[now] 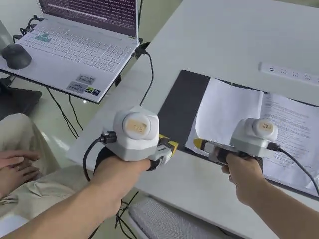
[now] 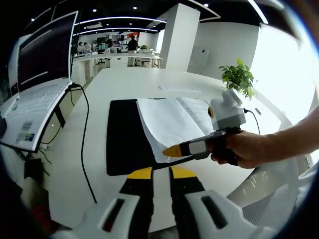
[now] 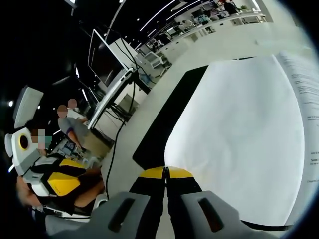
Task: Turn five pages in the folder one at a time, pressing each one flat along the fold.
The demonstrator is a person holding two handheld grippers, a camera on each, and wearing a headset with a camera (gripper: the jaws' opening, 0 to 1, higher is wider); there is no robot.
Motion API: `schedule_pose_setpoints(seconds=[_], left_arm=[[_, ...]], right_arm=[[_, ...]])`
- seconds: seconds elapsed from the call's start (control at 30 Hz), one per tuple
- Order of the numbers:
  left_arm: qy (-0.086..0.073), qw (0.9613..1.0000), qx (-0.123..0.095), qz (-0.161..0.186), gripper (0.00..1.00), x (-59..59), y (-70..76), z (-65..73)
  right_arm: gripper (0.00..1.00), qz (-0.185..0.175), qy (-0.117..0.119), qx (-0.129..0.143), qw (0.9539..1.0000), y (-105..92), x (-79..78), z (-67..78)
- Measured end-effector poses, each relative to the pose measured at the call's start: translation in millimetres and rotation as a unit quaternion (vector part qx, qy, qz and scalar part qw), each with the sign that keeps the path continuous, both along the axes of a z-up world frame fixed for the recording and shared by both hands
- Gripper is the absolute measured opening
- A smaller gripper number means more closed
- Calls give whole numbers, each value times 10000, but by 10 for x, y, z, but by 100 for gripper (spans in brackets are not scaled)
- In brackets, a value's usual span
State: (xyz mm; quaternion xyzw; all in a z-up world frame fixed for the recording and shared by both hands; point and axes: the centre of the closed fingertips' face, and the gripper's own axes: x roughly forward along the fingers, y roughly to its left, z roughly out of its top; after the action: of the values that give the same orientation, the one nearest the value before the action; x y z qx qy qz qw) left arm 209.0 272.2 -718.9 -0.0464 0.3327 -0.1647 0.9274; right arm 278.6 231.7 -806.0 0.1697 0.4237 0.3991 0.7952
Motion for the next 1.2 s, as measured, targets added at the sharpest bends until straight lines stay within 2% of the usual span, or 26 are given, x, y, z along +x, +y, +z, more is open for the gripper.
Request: schedule_pose_setpoints(seconds=[0.13,0.27,0.33,0.5,0.6,0.67,0.7,0.73,0.8,0.83,0.9,1.0,1.07,1.2], left_arm=[[27,10000,6,12,9,-4,-1,-19],[51,10000,-6,27,9,-6,-14,-30],[77,10000,14,17,9,-7,-24,-45],[107,9999,20,-7,8,14,-59,-87],[130,9999,50,-51,9,51,-101,-139],[156,9998,40,-80,9,71,-130,-167],[143,9998,47,-101,9,88,-149,-182],[163,9997,72,-139,9,108,-170,-212],[163,9996,77,-201,9,152,-214,-260],[143,9996,58,-219,8,174,-234,-272],[54,9996,27,-278,7,240,-290,-301],[35,9995,-10,-318,7,341,-354,-386],[-37,9994,-66,-324,7,422,-407,-434],[-48,9994,-181,-274,7,580,-463,-596]], right_arm=[[0,-11,104,-28,9999,-11,5,-86],[0,-43,156,5,9999,-17,-30,-108],[3,-77,285,132,9995,8,-49,-107],[8,-40,304,293,9991,20,-68,-69],[10,34,437,594,9973,45,-117,16],[12,34,350,662,9972,16,-115,77],[13,6,441,970,9943,34,-117,167],[13,-3,470,1019,9937,13,-115,186],[11,5,357,1167,9925,-48,-89,280],[10,0,378,1291,9909,-64,-84,326],[9,24,384,1367,9899,-145,-65,385],[8,71,296,1466,9887,-262,-7,477],[7,97,281,1559,9873,-354,40,538],[6,125,246,1581,9870,-563,161,599]])
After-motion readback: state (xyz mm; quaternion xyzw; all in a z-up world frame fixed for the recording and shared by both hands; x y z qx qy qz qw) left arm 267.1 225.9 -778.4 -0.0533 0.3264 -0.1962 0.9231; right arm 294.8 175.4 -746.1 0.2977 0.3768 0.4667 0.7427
